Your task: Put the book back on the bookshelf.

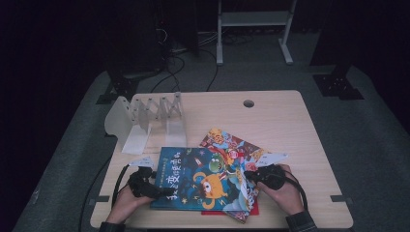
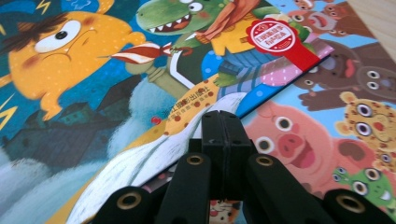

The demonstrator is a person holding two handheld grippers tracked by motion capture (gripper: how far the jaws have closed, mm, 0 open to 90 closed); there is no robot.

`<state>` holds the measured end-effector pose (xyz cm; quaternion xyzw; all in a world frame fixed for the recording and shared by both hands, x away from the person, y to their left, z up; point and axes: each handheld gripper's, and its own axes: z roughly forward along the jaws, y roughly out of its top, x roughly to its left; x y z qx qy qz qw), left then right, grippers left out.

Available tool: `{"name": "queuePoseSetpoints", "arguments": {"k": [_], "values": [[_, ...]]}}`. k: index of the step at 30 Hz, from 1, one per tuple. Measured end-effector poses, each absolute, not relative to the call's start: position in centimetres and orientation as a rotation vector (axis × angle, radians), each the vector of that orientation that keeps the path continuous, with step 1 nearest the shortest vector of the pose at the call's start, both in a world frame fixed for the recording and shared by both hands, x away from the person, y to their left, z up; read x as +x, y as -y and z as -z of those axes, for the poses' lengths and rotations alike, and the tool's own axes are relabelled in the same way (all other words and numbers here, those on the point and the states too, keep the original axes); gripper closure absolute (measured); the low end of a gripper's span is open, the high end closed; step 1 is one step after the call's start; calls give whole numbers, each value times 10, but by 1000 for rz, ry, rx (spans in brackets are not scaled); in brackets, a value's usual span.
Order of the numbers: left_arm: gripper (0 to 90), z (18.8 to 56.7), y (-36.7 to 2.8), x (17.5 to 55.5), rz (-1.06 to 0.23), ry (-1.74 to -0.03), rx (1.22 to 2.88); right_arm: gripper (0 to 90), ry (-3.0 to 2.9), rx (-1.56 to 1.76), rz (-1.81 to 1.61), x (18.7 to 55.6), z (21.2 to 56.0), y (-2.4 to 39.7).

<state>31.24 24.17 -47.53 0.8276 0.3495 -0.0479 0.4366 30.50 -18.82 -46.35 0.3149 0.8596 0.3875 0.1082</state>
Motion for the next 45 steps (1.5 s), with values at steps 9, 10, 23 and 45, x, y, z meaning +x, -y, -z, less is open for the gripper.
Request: {"name": "queuePoseSetpoints", "arguments": {"k": [9, 10, 23, 45], "values": [[0, 455, -252, 310, 67, -859, 1989, 888, -2593, 869, -1189, 302, 464, 182], [0, 452, -253, 310, 60, -855, 1989, 888, -2601, 862, -1194, 301, 464, 181], [80, 414, -258, 319, 7, -845, 2007, 884, -2660, 789, -1201, 296, 462, 170], [341, 337, -245, 361, -46, -784, 2146, 882, -2729, 694, -1223, 295, 460, 147]]}}
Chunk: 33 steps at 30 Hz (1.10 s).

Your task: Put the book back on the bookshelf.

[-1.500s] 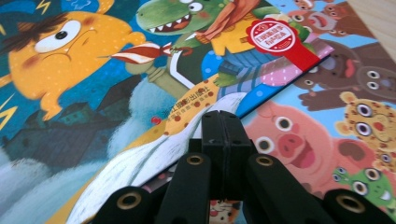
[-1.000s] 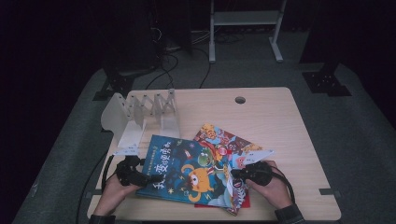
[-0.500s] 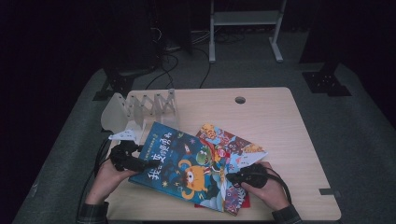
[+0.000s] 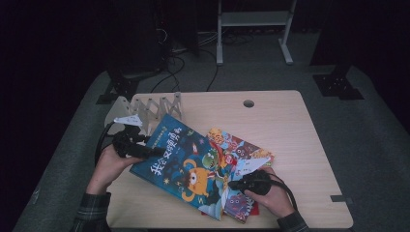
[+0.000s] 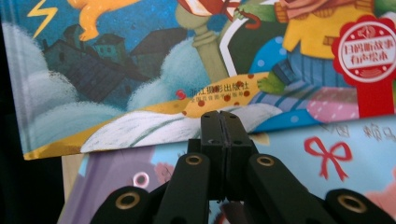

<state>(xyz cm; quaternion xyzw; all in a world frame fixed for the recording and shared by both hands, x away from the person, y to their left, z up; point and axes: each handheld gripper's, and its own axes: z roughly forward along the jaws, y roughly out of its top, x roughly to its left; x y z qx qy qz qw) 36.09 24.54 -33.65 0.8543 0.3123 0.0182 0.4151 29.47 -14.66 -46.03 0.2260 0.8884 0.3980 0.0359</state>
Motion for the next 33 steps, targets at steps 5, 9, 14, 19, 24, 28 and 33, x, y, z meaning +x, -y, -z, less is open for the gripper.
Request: {"name": "queuePoseSetpoints", "arguments": {"k": [5, 9, 14, 19, 24, 28, 33], "values": [[399, 320, -239, 373, -36, -764, 2168, 882, -2742, 683, -1236, 296, 460, 141], [451, 309, -233, 379, -25, -762, 2182, 883, -2747, 676, -1229, 296, 459, 137], [511, 289, -219, 388, -25, -752, 2226, 886, -2746, 667, -1235, 296, 460, 130], [577, 270, -208, 395, -25, -738, 2266, 888, -2735, 660, -1250, 296, 461, 124], [635, 259, -202, 400, -11, -726, 2266, 888, -2726, 649, -1270, 295, 462, 114], [673, 245, -194, 403, -4, -692, 2268, 886, -2727, 629, -1269, 295, 462, 105], [720, 232, -187, 405, 30, -647, 2278, 851, -2715, 611, -1264, 296, 463, 96]]}}
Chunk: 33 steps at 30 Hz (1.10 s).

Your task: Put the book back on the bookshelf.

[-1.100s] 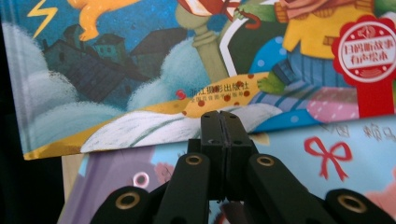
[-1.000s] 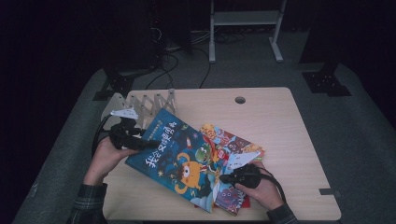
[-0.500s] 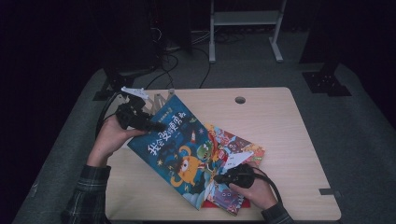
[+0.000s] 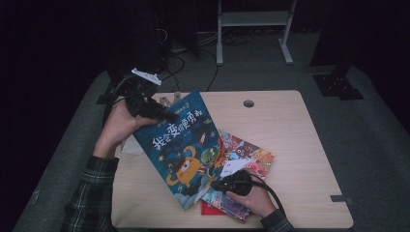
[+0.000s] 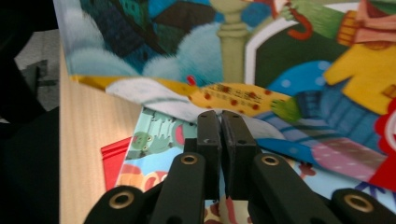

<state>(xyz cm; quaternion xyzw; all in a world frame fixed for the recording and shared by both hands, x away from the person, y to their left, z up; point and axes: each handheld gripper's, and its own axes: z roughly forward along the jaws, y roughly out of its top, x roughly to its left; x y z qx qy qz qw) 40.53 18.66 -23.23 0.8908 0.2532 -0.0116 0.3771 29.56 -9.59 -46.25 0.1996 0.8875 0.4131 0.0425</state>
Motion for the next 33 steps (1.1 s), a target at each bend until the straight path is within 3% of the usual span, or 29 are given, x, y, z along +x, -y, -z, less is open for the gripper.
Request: {"name": "queuePoseSetpoints", "arguments": {"k": [9, 18, 24, 33], "values": [[757, 217, -170, 403, 33, -603, 2323, 773, -2584, 750, -1258, 303, 464, 130], [796, 199, -153, 396, 38, -579, 2398, 512, -2200, 1120, -1149, 320, 470, 221], [819, 188, -144, 386, 11, -558, 2459, 447, -2041, 1287, -1055, 330, 478, 262], [826, 180, -152, 376, -99, -577, 2502, 386, -1928, 1468, -941, 340, 490, 288]]}}
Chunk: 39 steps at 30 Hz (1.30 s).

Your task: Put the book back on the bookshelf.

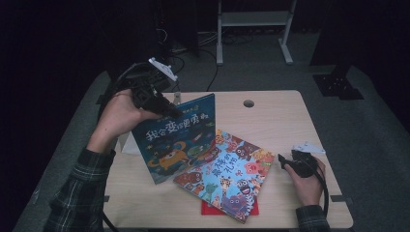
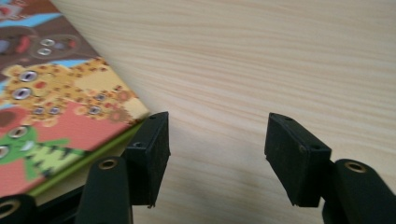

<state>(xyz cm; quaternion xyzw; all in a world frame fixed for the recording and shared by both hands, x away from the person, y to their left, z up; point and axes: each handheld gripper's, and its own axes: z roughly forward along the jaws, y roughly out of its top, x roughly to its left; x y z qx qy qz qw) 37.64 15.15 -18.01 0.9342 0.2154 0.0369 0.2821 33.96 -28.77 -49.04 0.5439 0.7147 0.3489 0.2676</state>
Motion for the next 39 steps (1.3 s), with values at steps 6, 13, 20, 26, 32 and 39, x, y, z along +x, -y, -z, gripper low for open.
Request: {"name": "queuePoseSetpoints", "arguments": {"k": [6, 13, 20, 26, 32, 39], "values": [[826, 175, -169, 377, -114, -615, 2474, 374, -1929, 1505, -914, 344, 498, 292], [826, 165, -208, 372, -164, -698, 2428, 362, -1944, 1525, -903, 346, 502, 294], [825, 160, -247, 367, -207, -800, 2377, 321, -1937, 1544, -902, 347, 502, 295], [825, 161, -272, 364, -240, -873, 2362, 321, -1936, 1542, -901, 347, 502, 295], [825, 164, -301, 362, -241, -967, 2322, 321, -1937, 1543, -901, 347, 502, 295], [825, 171, -331, 367, -265, -1084, 2299, 320, -1937, 1537, -901, 347, 502, 295]]}}
